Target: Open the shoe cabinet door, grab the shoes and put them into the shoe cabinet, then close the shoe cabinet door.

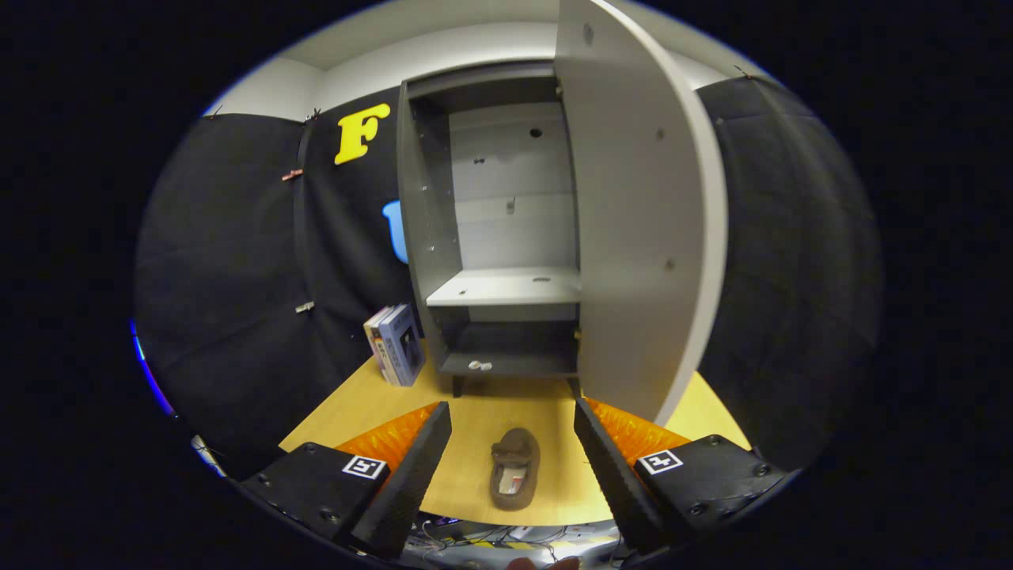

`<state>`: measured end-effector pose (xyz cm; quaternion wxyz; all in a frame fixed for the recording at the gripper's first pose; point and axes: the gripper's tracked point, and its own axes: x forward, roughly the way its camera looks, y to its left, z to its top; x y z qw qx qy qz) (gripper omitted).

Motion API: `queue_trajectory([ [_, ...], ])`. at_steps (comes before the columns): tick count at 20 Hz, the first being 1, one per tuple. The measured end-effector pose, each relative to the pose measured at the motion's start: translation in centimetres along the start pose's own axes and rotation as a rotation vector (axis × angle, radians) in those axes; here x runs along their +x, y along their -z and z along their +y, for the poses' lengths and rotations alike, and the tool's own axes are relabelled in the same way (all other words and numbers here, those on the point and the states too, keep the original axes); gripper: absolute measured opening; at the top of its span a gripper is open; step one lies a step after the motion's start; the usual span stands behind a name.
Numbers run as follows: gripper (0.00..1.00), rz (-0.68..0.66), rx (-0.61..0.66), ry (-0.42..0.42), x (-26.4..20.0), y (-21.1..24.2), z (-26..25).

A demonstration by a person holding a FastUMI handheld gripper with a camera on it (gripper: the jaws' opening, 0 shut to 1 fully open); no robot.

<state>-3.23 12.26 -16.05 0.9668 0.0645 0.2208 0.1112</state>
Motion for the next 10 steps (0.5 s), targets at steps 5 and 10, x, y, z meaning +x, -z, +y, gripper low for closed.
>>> queue_trajectory([
  [5,1.0,0.162,0.015,-0.032,5.1,8.6,2.0],
  [10,0.99,0.3,0.077,-0.017,10.2,16.1,2.3],
])
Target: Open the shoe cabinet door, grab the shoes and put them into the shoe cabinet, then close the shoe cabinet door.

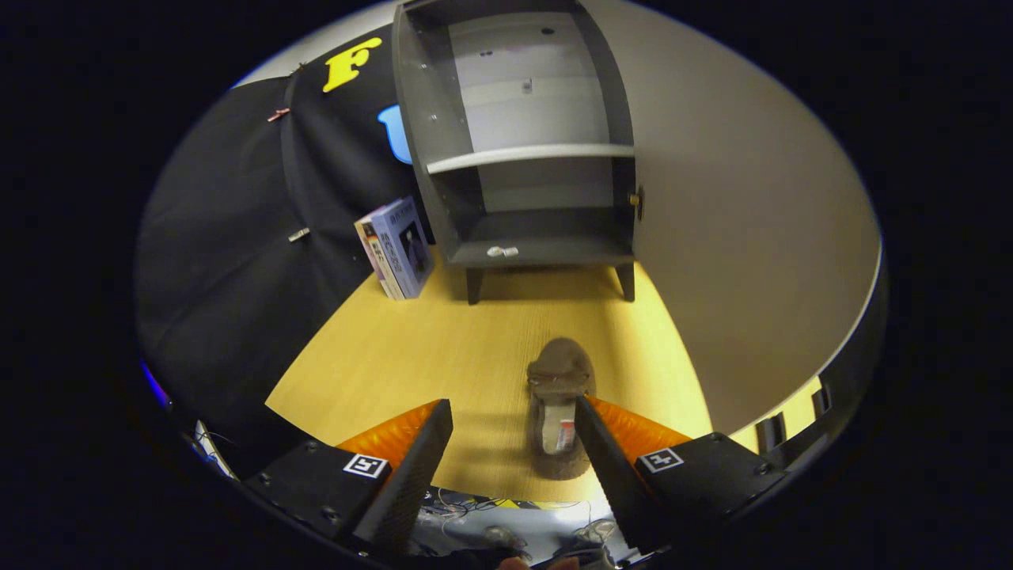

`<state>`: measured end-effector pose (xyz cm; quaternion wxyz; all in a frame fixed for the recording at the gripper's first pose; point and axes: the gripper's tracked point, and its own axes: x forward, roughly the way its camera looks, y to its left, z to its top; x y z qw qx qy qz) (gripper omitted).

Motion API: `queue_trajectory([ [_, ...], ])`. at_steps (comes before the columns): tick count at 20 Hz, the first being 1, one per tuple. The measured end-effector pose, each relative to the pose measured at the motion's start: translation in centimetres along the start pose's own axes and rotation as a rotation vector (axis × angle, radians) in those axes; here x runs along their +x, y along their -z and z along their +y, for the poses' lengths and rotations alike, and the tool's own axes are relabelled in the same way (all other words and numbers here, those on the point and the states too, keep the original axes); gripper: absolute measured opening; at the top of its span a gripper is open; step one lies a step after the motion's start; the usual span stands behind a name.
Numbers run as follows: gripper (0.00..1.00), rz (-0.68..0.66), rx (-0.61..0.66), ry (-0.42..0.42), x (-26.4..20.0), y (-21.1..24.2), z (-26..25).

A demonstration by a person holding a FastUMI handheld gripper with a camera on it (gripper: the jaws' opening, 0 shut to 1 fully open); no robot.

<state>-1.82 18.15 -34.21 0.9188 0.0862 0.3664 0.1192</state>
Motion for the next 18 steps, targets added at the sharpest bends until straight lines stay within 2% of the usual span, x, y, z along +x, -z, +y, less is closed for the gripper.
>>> queue_trajectory([
  [6,0.99,0.108,0.065,0.021,8.4,4.7,-0.5],
  [10,0.95,0.11,0.083,0.064,13.3,5.2,-1.2],
  [11,0.84,0.087,0.08,0.079,14.5,4.8,-1.5],
  [12,0.81,0.058,0.074,0.099,15.4,4.2,-1.8],
  [13,0.69,0.049,0.067,0.131,16.3,4.1,-2.4],
  [14,0.63,0.052,0.064,0.157,16.9,4.3,-3.1],
  [16,0.38,0.022,0.084,0.206,17.3,3.6,-4.5],
  [18,0.13,0.013,0.098,0.179,17.2,3.2,-4.0],
])
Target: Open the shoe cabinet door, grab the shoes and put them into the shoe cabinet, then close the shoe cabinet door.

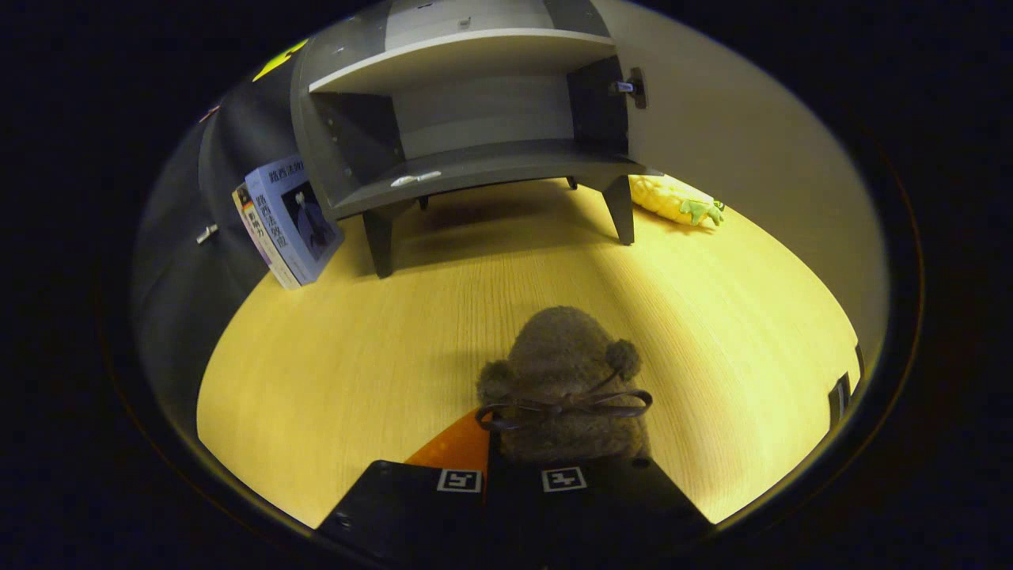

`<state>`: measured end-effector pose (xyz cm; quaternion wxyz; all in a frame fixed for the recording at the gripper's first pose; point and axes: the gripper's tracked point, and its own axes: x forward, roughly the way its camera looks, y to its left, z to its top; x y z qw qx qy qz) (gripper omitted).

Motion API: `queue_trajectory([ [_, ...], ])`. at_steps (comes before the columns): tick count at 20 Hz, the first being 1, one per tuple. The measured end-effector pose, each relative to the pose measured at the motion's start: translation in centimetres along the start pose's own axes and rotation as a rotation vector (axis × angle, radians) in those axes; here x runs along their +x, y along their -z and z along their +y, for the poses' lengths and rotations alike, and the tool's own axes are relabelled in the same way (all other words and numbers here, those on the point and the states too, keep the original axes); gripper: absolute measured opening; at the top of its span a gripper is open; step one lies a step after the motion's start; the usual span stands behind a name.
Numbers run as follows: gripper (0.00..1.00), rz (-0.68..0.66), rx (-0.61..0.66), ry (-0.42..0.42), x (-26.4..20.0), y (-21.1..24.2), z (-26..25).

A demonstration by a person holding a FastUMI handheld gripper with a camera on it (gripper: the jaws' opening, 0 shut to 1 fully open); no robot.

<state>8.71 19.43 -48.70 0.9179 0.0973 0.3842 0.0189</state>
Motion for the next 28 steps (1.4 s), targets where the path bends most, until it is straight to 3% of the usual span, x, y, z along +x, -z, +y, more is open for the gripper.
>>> queue_trajectory([
  [3,0.05,-0.002,-0.022,-0.023,-0.3,-0.4,-0.2],
  [13,0.05,-0.049,0.03,-0.06,-7.6,-7.6,-0.3],
  [21,0.05,-0.155,0.013,-0.137,-14.5,-19.6,3.7],
  [28,0.05,-0.188,0.023,-0.181,-16.4,-30.5,7.4],
])
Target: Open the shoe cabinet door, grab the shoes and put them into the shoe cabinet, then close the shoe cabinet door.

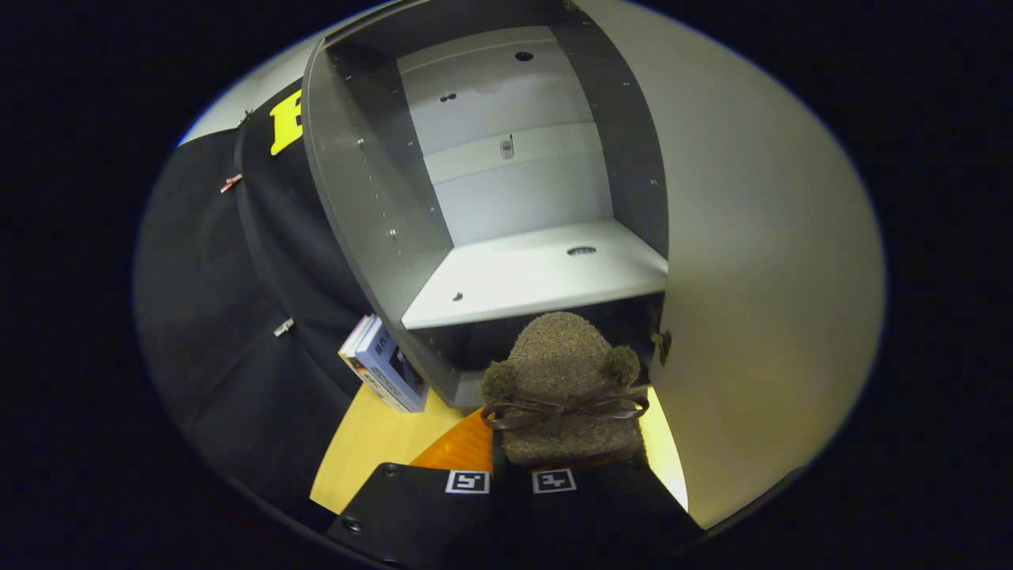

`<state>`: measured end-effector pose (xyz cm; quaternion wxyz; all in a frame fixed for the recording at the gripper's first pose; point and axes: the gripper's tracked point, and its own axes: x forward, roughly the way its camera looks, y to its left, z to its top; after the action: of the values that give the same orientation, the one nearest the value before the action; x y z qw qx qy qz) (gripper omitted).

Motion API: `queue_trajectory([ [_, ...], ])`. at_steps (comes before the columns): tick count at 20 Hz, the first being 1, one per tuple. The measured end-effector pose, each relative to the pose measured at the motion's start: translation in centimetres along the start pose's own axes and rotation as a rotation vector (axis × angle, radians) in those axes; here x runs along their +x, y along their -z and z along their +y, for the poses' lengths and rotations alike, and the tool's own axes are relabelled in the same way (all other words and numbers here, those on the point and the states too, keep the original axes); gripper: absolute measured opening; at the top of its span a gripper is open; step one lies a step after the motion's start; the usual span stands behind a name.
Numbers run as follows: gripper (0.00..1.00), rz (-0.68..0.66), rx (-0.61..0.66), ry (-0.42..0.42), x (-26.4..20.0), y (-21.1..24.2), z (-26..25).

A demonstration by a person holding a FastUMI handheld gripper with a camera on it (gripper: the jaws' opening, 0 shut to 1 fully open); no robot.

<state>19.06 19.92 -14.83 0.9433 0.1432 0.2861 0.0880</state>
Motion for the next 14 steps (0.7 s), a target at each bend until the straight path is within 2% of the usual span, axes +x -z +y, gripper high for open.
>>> queue_trajectory([
  [6,0.05,-0.016,-0.054,0.0,5.6,-7.4,1.4],
  [14,0.05,0.014,-0.049,0.054,16.3,-12.7,0.8],
])
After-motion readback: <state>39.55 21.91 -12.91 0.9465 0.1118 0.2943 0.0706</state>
